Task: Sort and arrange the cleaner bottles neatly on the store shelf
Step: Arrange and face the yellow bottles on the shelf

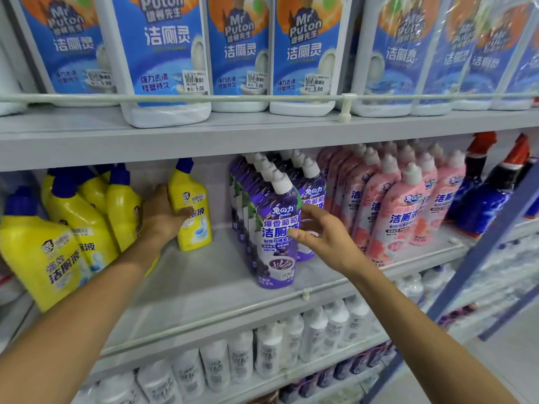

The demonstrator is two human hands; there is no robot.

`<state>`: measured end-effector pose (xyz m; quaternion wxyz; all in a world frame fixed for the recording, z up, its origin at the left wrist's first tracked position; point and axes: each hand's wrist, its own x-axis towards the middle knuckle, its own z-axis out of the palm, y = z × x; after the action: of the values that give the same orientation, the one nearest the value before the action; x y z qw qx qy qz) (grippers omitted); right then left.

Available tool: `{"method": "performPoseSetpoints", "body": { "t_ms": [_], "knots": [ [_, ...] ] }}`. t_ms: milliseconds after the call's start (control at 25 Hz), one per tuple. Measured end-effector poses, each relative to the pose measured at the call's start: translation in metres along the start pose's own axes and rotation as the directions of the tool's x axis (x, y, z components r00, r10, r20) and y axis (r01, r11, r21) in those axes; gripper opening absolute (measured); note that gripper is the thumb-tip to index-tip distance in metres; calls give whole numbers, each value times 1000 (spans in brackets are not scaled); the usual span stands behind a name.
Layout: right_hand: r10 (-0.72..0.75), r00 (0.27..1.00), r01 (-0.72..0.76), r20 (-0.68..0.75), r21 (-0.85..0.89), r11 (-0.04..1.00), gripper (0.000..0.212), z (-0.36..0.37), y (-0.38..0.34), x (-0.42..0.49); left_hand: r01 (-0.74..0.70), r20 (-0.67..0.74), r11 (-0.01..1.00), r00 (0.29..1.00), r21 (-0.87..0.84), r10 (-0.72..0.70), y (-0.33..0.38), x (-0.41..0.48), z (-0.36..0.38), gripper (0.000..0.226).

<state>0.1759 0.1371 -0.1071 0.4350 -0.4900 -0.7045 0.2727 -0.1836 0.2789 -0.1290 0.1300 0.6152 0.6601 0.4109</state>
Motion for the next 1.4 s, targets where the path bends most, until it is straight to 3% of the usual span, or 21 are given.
{"method": "performPoseSetpoints", "body": {
  "t_ms": [160, 360, 600, 840, 960, 1080, 1240, 1400],
  "knots": [
    [4, 997, -5, -79, -14, 1000, 65, 8, 5, -7, -30, 4, 999, 1000, 18, 30, -12, 7, 0, 56],
    [29, 996, -33, -85, -42, 999, 51, 9, 3, -6, -33, -4, 999, 999, 23, 34, -11, 6, 5, 57],
    [32, 996, -36, -85, -39, 999, 73, 10, 0, -8, 29, -25, 998, 999, 48, -28, -10, 1, 8, 45],
    [3, 995, -8, -99, -52, 999, 82, 14, -12, -25, -51, 31, 988, 998, -146, 56, 4, -45, -23, 36],
    [-19, 991, 10, -134, -68, 998, 76, 19, -17, -46, -106, 145, 961, 979, -255, 146, 7, -81, -54, 55],
    [-51, 985, 38, -167, -81, 996, 69, 25, -22, -70, -32, 162, 972, 984, -231, 71, -8, -113, -85, 67],
    [-99, 992, 95, -78, -49, 994, 66, 45, -36, -82, -103, 157, 985, 980, -141, 125, -24, -153, -125, 70],
    [-152, 985, 153, 83, -7, 988, 75, 80, -68, -63, -78, 67, 980, 994, -184, 91, -36, -188, -177, 71]
  ]
}}
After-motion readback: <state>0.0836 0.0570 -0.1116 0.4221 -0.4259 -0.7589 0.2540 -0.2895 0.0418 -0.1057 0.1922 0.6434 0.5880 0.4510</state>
